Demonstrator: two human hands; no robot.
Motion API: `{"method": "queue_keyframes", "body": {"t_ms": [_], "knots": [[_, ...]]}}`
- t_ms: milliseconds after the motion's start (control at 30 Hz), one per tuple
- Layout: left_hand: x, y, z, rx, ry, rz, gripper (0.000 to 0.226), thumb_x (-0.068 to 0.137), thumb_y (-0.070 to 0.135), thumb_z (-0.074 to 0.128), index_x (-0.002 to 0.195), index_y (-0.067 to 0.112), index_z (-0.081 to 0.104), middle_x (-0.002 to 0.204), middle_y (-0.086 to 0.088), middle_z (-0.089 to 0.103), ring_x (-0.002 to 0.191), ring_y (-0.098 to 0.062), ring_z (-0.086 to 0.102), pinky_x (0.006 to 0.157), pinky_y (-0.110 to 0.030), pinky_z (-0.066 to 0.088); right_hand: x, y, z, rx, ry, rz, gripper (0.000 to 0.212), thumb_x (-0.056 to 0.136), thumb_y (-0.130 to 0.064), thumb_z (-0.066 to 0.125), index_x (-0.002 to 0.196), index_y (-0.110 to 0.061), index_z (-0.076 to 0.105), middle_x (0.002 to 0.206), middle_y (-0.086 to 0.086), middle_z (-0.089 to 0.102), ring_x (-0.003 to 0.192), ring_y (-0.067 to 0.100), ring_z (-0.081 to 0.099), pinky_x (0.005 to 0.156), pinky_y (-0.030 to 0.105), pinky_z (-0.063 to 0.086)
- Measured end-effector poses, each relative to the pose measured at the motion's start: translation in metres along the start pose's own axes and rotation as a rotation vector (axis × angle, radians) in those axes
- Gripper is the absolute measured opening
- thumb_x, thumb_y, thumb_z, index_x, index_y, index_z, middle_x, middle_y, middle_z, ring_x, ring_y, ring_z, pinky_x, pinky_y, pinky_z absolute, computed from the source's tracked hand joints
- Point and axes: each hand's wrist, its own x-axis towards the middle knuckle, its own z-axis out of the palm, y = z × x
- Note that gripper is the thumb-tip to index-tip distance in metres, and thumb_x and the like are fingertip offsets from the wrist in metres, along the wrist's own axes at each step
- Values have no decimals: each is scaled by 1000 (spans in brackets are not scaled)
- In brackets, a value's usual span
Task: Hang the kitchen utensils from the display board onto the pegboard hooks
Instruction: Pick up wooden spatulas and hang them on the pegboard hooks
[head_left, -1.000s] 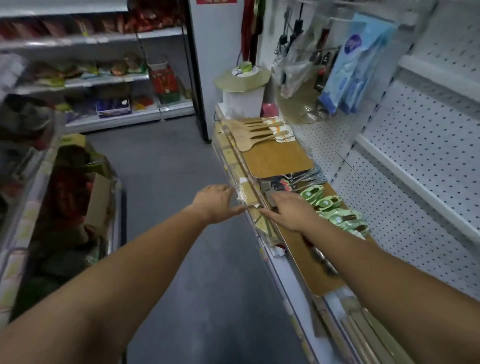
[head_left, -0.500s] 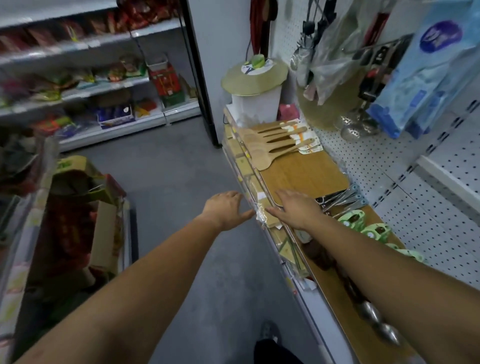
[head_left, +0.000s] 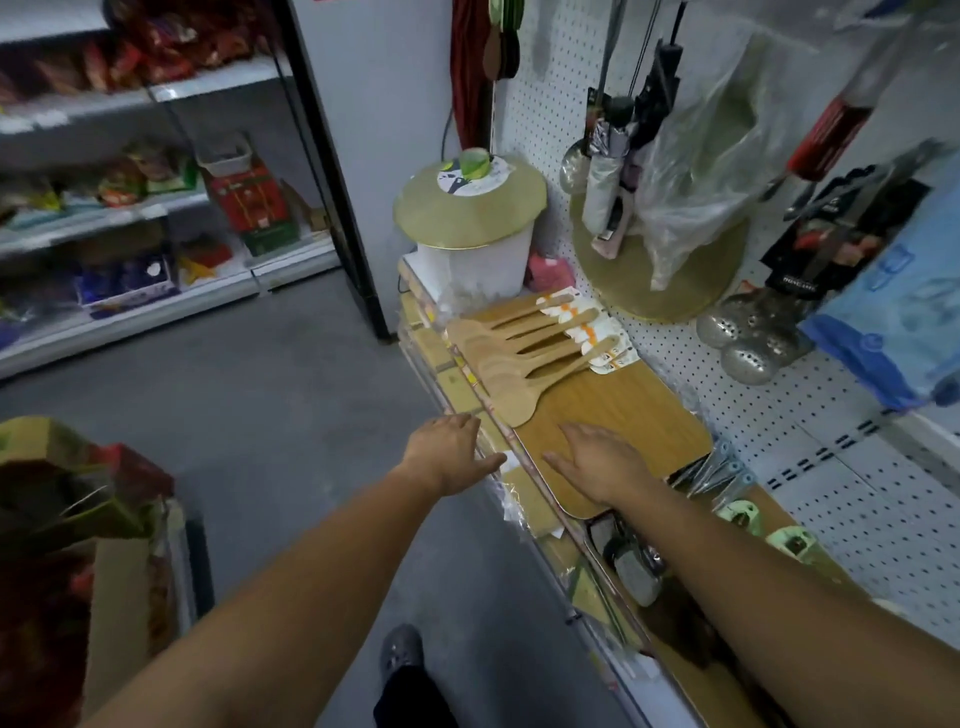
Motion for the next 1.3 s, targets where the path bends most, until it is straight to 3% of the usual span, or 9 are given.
{"method": "queue_keyframes", "body": {"t_ms": [267, 433, 600, 833, 1033, 1300], "knots": [[110, -72, -4, 72, -88, 189, 72, 94, 64, 37, 145, 14, 38, 154, -8, 37, 136, -28, 41, 110, -38, 33, 72, -32, 9, 151, -57, 223, 70, 101, -56, 35, 153, -10, 29, 156, 12, 39, 140, 28, 40, 113, 37, 35], [174, -70, 6, 124, -137, 316, 65, 95, 58, 41, 143, 14, 39, 151, -7, 42, 138, -27, 38, 110, -39, 33, 106, -15, 27, 247, -79, 360, 70, 101, -56, 37, 153, -9, 30, 154, 13, 41, 137, 29, 42, 111, 39, 38], [243, -71, 15, 166, -97, 354, 54, 95, 51, 47, 136, 15, 45, 138, -5, 52, 127, -27, 48, 104, -38, 39, 160, 12, 46, 318, -80, 456, 68, 102, -53, 38, 151, -8, 31, 152, 14, 42, 137, 30, 42, 112, 37, 36], [330, -61, 40, 177, -124, 413, 57, 95, 45, 52, 141, 12, 42, 140, -9, 51, 127, -30, 48, 104, -38, 38, 225, 32, 76, 482, -109, 634, 65, 100, -47, 47, 149, -8, 34, 150, 14, 42, 137, 32, 42, 111, 40, 37], [406, -25, 58, 135, -70, 464, 53, 95, 44, 52, 137, 13, 47, 134, -11, 54, 125, -29, 48, 98, -37, 40, 284, 60, 89, 611, -7, 812, 47, 98, -42, 51, 132, -10, 49, 131, 13, 57, 120, 32, 55, 89, 40, 50], [464, -1, 100, 98, -107, 523, 61, 88, 52, 61, 129, 9, 48, 129, -12, 52, 125, -30, 45, 96, -40, 41, 345, 69, 105, 824, 151, 1035, 57, 89, -48, 66, 128, -7, 58, 125, 13, 64, 116, 30, 59, 87, 36, 50]]}}
